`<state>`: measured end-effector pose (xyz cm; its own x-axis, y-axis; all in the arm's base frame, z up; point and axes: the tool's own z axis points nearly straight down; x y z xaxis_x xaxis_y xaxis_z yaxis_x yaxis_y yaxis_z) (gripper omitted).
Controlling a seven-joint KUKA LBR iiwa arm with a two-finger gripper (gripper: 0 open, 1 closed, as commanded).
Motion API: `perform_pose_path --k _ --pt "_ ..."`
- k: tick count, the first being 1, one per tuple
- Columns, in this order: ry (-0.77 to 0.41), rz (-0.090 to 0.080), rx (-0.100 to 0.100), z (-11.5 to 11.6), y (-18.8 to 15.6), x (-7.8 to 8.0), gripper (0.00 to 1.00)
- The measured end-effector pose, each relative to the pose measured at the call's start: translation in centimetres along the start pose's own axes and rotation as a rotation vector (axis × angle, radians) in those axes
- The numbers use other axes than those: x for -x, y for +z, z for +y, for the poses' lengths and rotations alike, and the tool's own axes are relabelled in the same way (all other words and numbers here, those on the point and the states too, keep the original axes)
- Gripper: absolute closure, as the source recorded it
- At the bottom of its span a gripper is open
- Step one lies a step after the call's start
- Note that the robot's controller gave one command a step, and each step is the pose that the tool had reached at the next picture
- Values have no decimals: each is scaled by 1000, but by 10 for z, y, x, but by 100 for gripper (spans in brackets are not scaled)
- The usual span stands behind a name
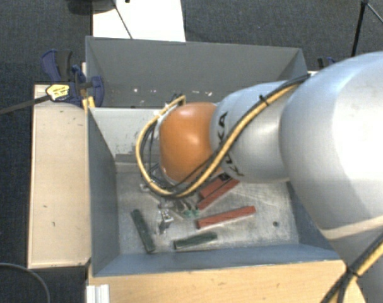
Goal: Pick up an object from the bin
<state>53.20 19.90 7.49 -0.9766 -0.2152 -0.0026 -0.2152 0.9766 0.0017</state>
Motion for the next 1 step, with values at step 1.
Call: perform_pose_path --k 1 --pt "-107 0 1 -37 -20 -4 0"
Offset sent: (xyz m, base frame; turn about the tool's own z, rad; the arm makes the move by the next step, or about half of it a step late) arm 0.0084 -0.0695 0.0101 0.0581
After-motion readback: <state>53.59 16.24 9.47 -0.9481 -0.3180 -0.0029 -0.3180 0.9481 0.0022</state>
